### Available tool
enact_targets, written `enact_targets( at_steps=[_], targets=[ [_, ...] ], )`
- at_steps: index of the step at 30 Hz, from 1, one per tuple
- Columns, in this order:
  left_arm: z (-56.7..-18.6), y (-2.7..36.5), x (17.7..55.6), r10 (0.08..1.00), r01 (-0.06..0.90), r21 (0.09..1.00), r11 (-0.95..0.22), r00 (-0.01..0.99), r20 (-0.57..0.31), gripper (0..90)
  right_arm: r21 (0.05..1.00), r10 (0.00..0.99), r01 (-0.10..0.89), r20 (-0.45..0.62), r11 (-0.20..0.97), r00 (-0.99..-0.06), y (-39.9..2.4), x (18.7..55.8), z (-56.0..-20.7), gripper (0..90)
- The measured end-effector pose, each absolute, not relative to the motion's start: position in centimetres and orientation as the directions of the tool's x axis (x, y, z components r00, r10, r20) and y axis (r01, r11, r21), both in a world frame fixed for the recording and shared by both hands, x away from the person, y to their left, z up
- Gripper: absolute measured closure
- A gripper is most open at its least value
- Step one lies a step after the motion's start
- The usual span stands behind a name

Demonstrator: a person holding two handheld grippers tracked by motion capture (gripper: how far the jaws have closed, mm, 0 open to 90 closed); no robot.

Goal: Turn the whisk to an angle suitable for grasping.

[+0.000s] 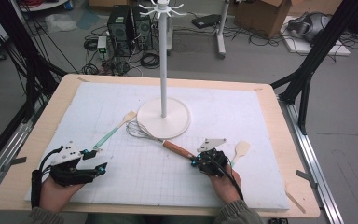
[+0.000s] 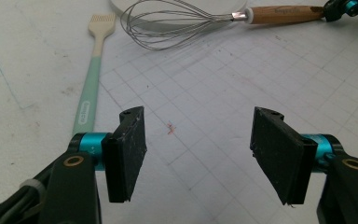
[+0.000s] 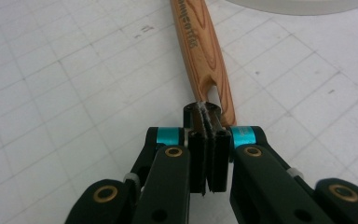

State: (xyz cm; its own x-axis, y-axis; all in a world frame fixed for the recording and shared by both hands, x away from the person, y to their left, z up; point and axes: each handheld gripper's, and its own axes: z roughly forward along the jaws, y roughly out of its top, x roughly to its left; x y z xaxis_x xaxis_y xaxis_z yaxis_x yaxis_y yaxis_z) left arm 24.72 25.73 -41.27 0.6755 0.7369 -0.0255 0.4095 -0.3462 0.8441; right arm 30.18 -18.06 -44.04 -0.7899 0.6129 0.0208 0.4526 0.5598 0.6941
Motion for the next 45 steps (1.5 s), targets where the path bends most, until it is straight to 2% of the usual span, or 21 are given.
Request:
enact_targets(
  at_steps=[16, 24, 31, 36, 45],
  targets=[
    [-41.3, 25.6, 24.7, 0.734, 0.406, 0.845, -0.348, 0.679, -0.023, 35.8, 0.707, 0.621, 0.449, 0.017, 0.547, -0.784, -18.7, 30.9, -44.0, 88.7],
    [-41.4, 25.8, 24.7, 0.735, 0.408, 0.843, -0.351, 0.677, -0.022, 33.0, 0.771, 0.581, 0.390, 0.031, 0.503, -0.813, -19.0, 30.7, -43.2, 76.0],
    [-41.3, 26.5, 24.8, 0.750, 0.417, 0.847, -0.330, 0.661, -0.033, 28.0, 0.802, 0.573, 0.396, 0.083, 0.447, -0.815, -19.8, 30.9, -42.4, 50.5],
    [-41.2, 27.0, 24.3, 0.762, 0.414, 0.854, -0.315, 0.646, -0.032, 23.4, 0.803, 0.552, 0.390, 0.092, 0.451, -0.829, -20.3, 31.9, -41.0, 40.9],
    [-41.1, 27.3, 24.1, 0.771, 0.411, 0.857, -0.312, 0.637, -0.025, 22.0, 0.809, 0.517, 0.373, 0.101, 0.455, -0.850, -19.7, 33.8, -39.0, 36.4]
  ],
)
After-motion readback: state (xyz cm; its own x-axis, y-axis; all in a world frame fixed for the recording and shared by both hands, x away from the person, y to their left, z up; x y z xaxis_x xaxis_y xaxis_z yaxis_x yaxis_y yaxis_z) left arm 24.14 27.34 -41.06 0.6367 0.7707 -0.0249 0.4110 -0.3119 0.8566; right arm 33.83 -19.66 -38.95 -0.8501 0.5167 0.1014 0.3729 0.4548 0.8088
